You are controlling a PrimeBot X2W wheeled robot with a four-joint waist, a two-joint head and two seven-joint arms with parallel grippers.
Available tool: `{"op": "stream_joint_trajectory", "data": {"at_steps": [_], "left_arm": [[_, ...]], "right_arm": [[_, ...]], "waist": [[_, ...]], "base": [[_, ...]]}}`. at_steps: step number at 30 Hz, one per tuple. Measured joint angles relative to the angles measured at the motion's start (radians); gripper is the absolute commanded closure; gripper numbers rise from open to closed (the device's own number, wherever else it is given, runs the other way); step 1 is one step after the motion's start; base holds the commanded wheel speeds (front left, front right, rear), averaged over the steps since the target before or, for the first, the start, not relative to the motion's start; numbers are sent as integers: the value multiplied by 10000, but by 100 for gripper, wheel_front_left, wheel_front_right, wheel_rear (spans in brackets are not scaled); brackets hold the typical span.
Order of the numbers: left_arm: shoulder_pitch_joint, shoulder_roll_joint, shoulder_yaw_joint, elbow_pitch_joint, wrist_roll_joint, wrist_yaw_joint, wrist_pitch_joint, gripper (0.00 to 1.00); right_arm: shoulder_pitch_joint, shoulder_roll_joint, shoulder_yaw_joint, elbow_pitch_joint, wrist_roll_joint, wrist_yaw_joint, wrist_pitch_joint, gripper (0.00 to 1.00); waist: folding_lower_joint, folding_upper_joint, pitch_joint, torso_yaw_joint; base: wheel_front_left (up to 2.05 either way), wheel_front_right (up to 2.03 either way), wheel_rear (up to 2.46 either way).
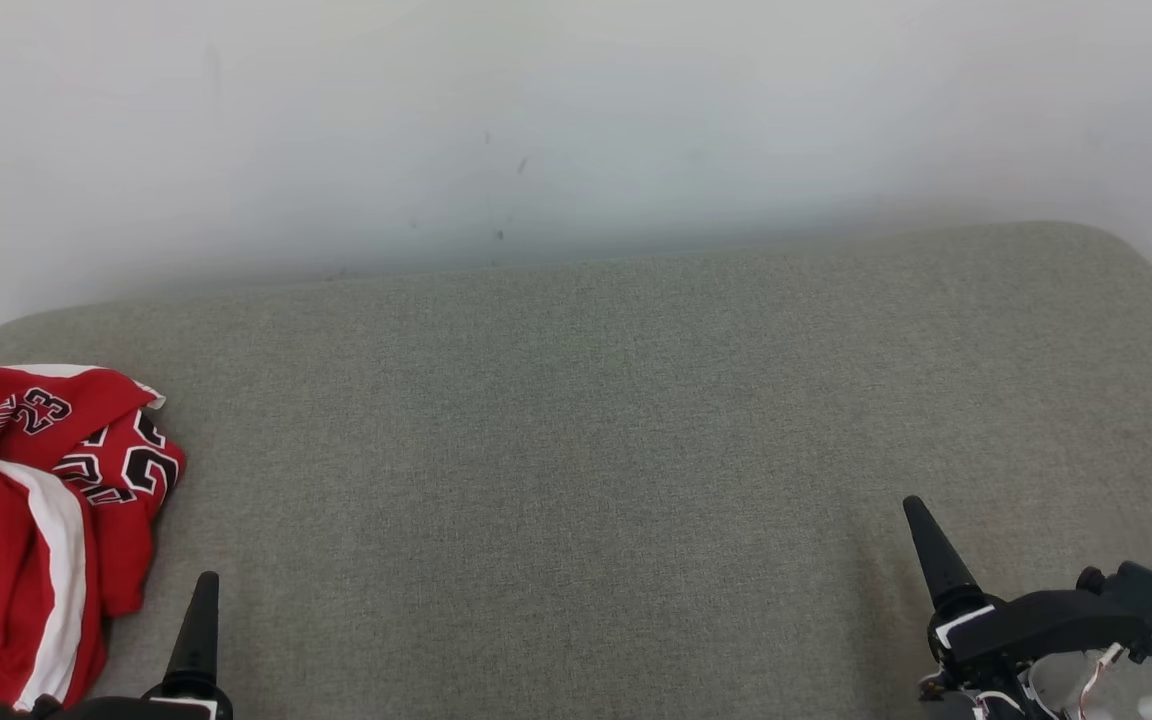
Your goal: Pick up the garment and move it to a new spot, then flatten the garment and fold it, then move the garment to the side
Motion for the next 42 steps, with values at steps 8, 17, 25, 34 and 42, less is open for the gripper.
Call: {"op": "stream_joint_trajectory", "data": {"at_steps": [8, 17, 25, 34, 42], "left_arm": [[-15, 117, -167, 38, 1292, 215, -307, 0], [-120, 125, -192, 180, 2688, 418, -610, 0], [-197, 150, -282, 272, 3889, 591, -932, 0], [-230, 336, -646, 305, 5411, 849, -1231, 0], [-412, 454, -802, 422, 6600, 1020, -1538, 0]], "right_arm": [[-162, -173, 385, 71, -1127, -198, -270, 0], [-345, -307, 846, 267, -2351, -445, -616, 0], [-571, -393, 1141, 405, -3415, -625, -899, 0], [-674, -541, 1486, 612, -4606, -874, -1237, 0], [-838, -600, 1835, 746, -5670, -1062, -1511, 0]], "waist": [[-1, 0, 6, 2], [0, 0, -10, 2], [-1, 0, -24, 1], [-2, 0, -28, 16], [-2, 0, -38, 13]], "base": [[0, 0, 0], [0, 0, 0], [0, 0, 0], [0, 0, 0], [0, 0, 0]]}}
